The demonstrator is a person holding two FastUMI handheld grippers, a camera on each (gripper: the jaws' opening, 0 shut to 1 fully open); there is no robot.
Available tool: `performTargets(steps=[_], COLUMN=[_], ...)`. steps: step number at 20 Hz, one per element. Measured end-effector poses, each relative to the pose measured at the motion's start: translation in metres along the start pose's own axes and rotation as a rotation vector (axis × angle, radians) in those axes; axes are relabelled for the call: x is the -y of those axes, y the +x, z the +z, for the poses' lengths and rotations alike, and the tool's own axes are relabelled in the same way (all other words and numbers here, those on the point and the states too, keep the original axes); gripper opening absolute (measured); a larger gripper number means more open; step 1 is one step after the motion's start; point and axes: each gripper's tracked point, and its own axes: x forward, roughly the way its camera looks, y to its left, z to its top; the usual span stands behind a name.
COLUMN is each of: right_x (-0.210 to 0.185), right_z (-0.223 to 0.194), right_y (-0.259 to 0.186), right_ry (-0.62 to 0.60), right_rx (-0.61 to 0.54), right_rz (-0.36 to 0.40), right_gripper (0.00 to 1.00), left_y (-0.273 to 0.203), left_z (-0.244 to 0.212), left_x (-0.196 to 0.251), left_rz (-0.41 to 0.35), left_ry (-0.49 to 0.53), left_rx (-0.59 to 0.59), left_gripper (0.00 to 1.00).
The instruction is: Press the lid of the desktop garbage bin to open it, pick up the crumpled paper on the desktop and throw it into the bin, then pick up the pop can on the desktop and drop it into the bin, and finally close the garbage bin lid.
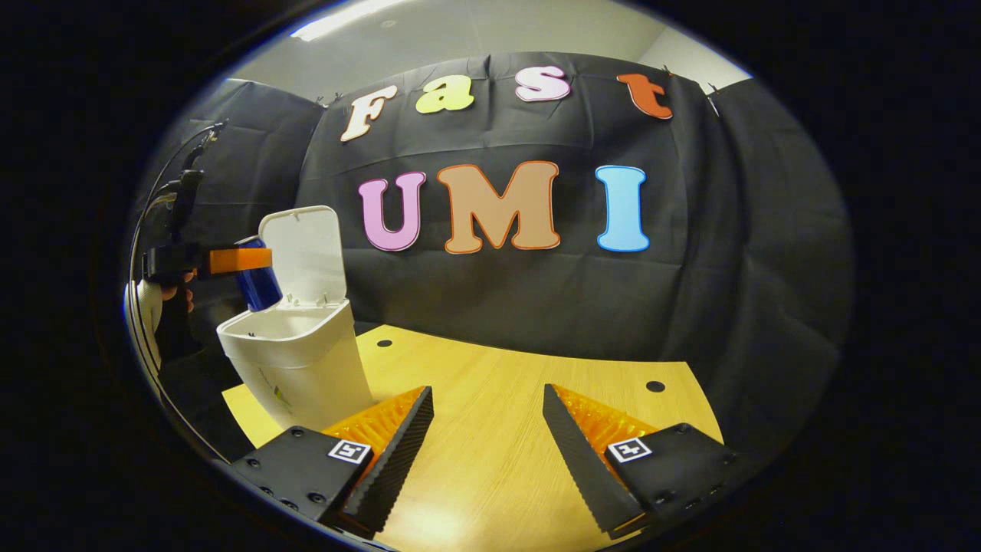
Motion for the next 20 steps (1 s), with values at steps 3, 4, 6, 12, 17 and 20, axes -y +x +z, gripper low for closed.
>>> performTargets(steps=[3,4,6,12,17,20], right_x=[0.014,0.018,0.025,0.031,0.039,0.043], right_z=[-0.006,-0.008,-0.008,-0.014,-0.022,-0.027], right_y=[-0.002,-0.004,-0.006,-0.012,-0.016,-0.02], right_ry=[0.006,0.011,0.021,0.015,0.004,0.012], right_rx=[-0.017,-0.022,-0.028,-0.037,-0.056,-0.065], right_rz=[-0.012,-0.02,-0.035,-0.06,-0.08,-0.083], right_gripper=[0.96,0.96,0.96,0.96,0.96,0.96], left_y=[0.001,0.002,0.002,0.002,0.011,0.025], left_z=[-0.007,-0.007,-0.006,0.015,0.058,0.093], left_x=[-0.006,-0.005,-0.002,0.006,0.012,0.011], left_rz=[0.028,0.029,0.026,0.003,0.001,0.005], left_ry=[-0.031,-0.04,-0.044,-0.076,-0.053,-0.031], left_rx=[-0.002,0.002,0.011,0.078,0.167,0.214], left_gripper=[0.9,0.92,0.93,0.93,0.93,0.92])
